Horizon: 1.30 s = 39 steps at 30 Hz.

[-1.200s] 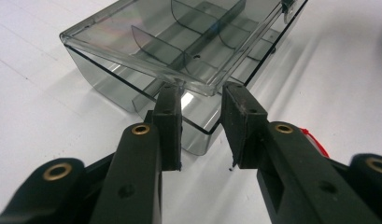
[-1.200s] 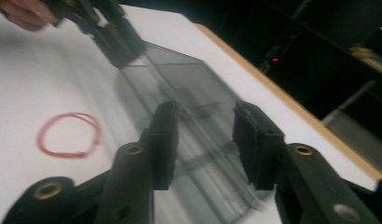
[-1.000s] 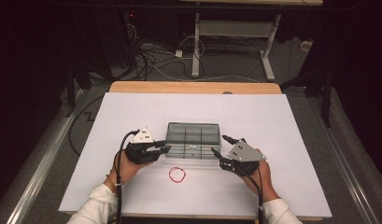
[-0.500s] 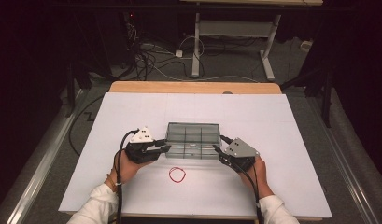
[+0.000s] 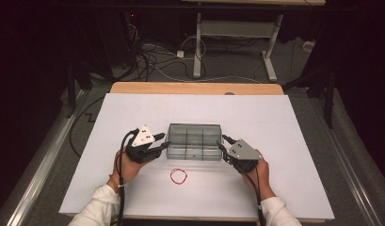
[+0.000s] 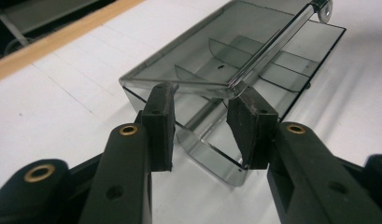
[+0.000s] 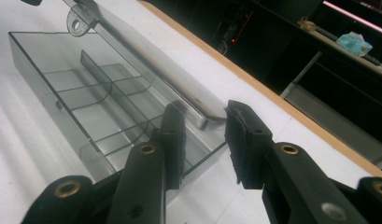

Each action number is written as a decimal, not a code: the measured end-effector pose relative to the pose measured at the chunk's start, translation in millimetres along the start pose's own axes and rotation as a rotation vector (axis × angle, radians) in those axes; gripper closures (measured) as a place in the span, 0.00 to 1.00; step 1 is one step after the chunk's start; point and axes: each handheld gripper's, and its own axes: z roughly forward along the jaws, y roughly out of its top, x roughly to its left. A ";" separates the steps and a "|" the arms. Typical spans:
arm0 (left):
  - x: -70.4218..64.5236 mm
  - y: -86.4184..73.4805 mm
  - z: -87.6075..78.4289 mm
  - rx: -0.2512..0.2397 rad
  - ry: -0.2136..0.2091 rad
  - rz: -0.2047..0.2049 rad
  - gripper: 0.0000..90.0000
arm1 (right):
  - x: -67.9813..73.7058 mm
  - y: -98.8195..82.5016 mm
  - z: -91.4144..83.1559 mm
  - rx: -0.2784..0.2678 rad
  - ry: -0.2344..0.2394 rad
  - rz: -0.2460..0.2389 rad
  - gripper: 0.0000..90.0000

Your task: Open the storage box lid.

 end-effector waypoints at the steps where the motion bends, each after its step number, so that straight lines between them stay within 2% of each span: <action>1: -1.3 1.4 0.3 -0.001 0.004 0.011 0.67 | 0.0 0.0 0.0 0.000 0.000 0.000 0.78; 8: -2.4 10.0 1.1 -0.017 0.041 0.053 0.69 | -4.3 5.7 -1.7 0.002 -0.015 -0.023 0.85; 20: 7.9 22.8 0.7 -0.023 0.058 0.071 0.76 | -14.2 13.3 -0.5 -0.008 -0.031 -0.023 0.93; 24: 13.4 27.5 1.7 -0.022 0.049 0.071 0.77 | -19.8 15.8 0.6 -0.011 -0.032 -0.009 0.95; 29: 20.2 30.6 3.8 -0.035 0.036 0.049 0.78 | -24.7 19.8 3.6 -0.012 -0.035 0.003 0.96; 39: 29.0 35.9 8.4 -0.050 0.031 0.029 0.78 | -33.4 27.6 10.2 -0.006 -0.034 0.023 0.96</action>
